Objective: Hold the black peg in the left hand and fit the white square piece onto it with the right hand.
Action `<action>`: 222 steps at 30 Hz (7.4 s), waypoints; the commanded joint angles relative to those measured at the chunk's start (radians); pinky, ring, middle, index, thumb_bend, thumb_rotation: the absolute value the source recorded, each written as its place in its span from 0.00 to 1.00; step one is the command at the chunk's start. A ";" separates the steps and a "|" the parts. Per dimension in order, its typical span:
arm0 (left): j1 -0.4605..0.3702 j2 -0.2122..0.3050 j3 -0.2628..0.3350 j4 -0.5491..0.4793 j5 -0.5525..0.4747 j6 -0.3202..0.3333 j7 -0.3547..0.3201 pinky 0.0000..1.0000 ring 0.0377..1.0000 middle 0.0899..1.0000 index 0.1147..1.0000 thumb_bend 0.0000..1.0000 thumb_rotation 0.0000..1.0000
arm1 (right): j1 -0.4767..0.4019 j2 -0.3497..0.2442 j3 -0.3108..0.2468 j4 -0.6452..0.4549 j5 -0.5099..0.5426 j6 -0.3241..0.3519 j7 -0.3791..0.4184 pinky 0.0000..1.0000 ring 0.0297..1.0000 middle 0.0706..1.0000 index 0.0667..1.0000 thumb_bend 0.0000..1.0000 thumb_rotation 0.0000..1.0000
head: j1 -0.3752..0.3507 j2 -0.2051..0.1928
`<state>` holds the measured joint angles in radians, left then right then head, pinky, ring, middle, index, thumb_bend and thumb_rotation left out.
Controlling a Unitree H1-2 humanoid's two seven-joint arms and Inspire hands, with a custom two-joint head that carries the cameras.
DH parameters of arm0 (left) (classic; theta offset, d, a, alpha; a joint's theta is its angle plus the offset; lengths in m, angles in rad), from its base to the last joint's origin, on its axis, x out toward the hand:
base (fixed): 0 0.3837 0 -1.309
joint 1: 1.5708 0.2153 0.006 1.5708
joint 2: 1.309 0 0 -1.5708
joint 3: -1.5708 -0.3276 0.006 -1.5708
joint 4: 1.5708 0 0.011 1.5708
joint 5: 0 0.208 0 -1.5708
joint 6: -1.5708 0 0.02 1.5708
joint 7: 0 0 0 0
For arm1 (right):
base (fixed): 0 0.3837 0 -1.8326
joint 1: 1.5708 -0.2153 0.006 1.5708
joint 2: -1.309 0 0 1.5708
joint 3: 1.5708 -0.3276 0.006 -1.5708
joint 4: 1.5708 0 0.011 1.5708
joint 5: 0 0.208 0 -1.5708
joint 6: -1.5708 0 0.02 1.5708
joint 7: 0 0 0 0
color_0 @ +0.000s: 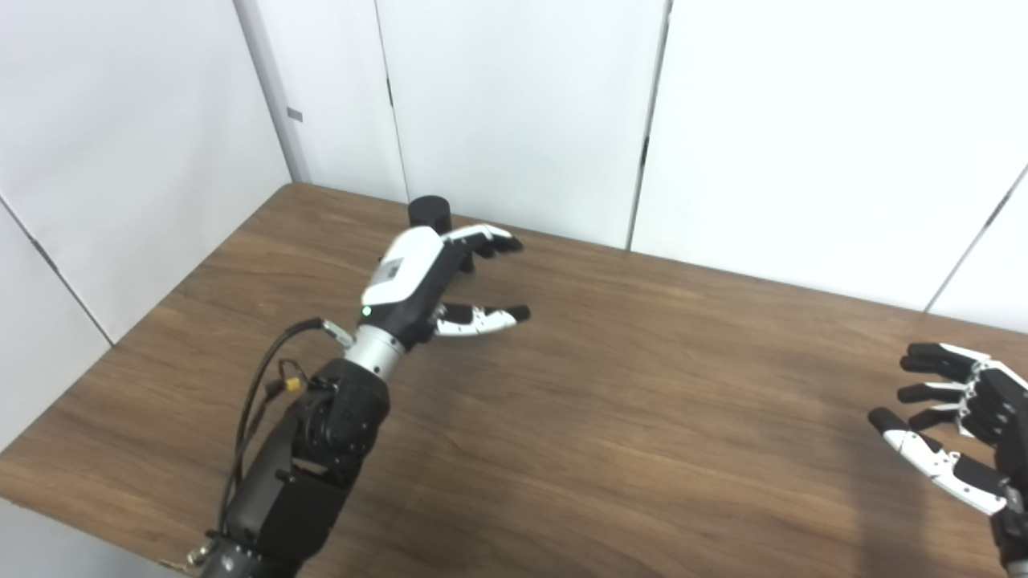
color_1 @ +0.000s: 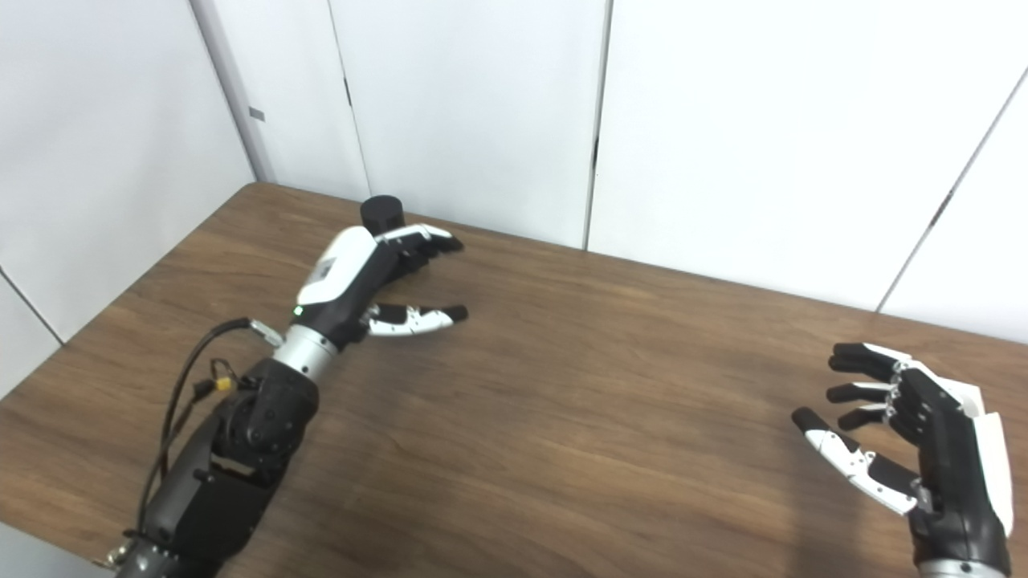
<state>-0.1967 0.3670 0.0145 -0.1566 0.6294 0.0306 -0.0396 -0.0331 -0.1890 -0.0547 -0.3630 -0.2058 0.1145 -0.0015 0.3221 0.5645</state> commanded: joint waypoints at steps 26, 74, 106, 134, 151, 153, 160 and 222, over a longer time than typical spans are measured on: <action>-0.240 0.149 0.047 0.240 0.122 0.145 0.116 0.75 0.88 0.90 0.83 0.78 0.38 | -0.032 0.003 -0.003 -0.074 -0.009 0.026 0.020 0.42 0.55 0.65 0.65 0.44 0.00 | -0.008 0.004; -0.360 0.194 -0.176 0.484 0.139 0.398 -0.026 0.76 0.95 0.94 0.74 0.98 0.63 | -0.033 0.007 -0.014 -0.110 0.006 0.072 0.024 0.42 0.54 0.65 0.64 0.43 0.00 | -0.018 0.026; -0.365 0.185 -0.210 0.587 0.112 0.406 -0.004 0.80 0.96 0.95 0.76 0.97 0.56 | -0.033 -0.006 -0.021 -0.106 0.007 0.069 0.026 0.43 0.53 0.65 0.64 0.44 0.00 | -0.022 0.038; -0.468 0.193 -0.296 0.716 0.083 0.373 -0.063 0.66 0.85 0.83 0.64 0.74 0.35 | -0.025 -0.013 -0.026 -0.129 0.018 0.082 0.031 0.44 0.54 0.65 0.62 0.44 0.00 | -0.045 0.051; -0.485 0.199 -0.313 0.730 0.072 0.344 -0.080 0.63 0.78 0.75 0.54 0.72 0.22 | -0.017 -0.023 -0.029 -0.127 0.019 0.067 0.029 0.44 0.55 0.66 0.62 0.42 0.00 | -0.047 0.058; -0.481 0.197 -0.307 0.735 0.063 0.327 -0.068 0.64 0.78 0.75 0.45 0.56 0.10 | -0.016 -0.024 -0.029 -0.129 0.019 0.068 0.030 0.44 0.55 0.65 0.62 0.42 0.00 | -0.049 0.062; -0.470 0.189 -0.296 0.733 0.041 0.302 -0.051 0.67 0.80 0.76 0.41 0.52 0.06 | -0.012 -0.028 -0.033 -0.129 0.027 0.065 0.033 0.44 0.56 0.66 0.63 0.41 0.00 | -0.046 0.063; -0.213 -0.024 -0.569 0.272 0.092 -0.080 -0.287 0.62 0.77 0.78 0.42 0.52 0.06 | -0.010 -0.001 -0.035 -0.091 -0.017 0.050 0.004 0.46 0.55 0.65 0.62 0.47 0.00 | -0.144 0.103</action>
<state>-0.4316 0.3604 -0.5060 0.0959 0.7137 -0.0125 -0.2797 -0.0222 -0.1853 -0.0794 -0.4443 -0.2204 0.2198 0.0228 0.1826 0.6642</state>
